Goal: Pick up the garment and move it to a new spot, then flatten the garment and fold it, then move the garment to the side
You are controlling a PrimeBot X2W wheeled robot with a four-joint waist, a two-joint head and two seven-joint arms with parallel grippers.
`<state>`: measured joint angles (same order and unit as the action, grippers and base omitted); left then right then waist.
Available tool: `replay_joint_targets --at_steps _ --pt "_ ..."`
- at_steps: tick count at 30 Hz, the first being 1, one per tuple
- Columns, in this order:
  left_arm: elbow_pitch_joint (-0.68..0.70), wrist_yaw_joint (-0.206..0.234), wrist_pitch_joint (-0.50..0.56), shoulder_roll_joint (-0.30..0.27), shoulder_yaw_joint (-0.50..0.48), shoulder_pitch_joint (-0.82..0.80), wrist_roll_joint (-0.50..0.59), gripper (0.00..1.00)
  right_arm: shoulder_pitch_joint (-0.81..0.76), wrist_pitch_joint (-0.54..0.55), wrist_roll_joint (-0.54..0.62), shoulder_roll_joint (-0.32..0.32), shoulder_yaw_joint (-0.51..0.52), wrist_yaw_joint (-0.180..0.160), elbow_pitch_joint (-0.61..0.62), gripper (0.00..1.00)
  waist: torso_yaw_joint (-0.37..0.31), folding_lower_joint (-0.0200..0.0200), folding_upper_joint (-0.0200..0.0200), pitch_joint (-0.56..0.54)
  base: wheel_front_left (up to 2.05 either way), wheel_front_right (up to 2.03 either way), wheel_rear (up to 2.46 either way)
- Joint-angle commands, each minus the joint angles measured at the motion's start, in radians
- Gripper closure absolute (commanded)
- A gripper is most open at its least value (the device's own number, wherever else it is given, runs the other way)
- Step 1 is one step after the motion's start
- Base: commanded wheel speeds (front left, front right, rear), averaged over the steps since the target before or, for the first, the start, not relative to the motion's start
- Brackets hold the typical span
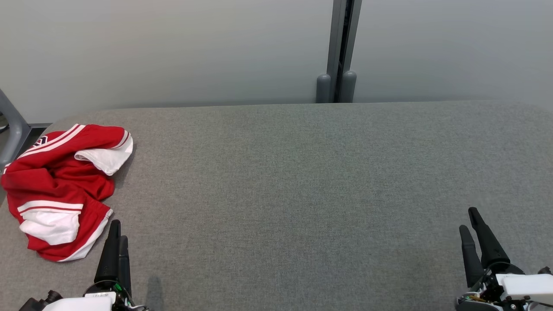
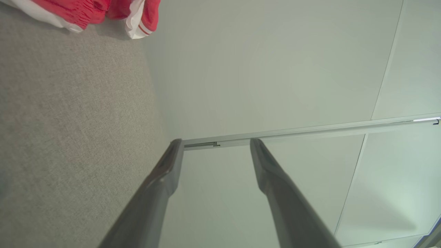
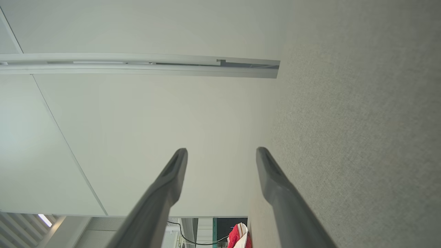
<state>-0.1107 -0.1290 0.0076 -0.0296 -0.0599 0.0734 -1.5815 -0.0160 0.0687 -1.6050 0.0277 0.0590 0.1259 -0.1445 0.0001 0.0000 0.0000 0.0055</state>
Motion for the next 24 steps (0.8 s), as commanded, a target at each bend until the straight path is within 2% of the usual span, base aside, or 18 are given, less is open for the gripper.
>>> replay_joint_targets --at_steps 1,14,24 --pt "0.02 -0.001 -0.008 -0.011 0.0 -0.033 0.022 0.0 0.03 -0.012 0.019 0.009 -0.002 0.002 0.024 0.0 0.0 0.0 0.0 0.0 0.0 0.0 0.0" --pt "0.026 -0.001 -0.056 -0.014 0.012 -0.049 0.211 0.0 0.055 -0.072 0.178 0.012 -0.025 0.002 0.051 0.0 -0.003 0.0 0.0 0.0 0.0 0.0 0.0" --pt "0.023 0.008 -0.089 -0.015 0.016 -0.06 0.425 0.0 0.071 -0.112 0.377 0.014 -0.043 0.003 0.063 0.0 -0.004 0.0 0.0 0.001 0.0 0.0 0.0"
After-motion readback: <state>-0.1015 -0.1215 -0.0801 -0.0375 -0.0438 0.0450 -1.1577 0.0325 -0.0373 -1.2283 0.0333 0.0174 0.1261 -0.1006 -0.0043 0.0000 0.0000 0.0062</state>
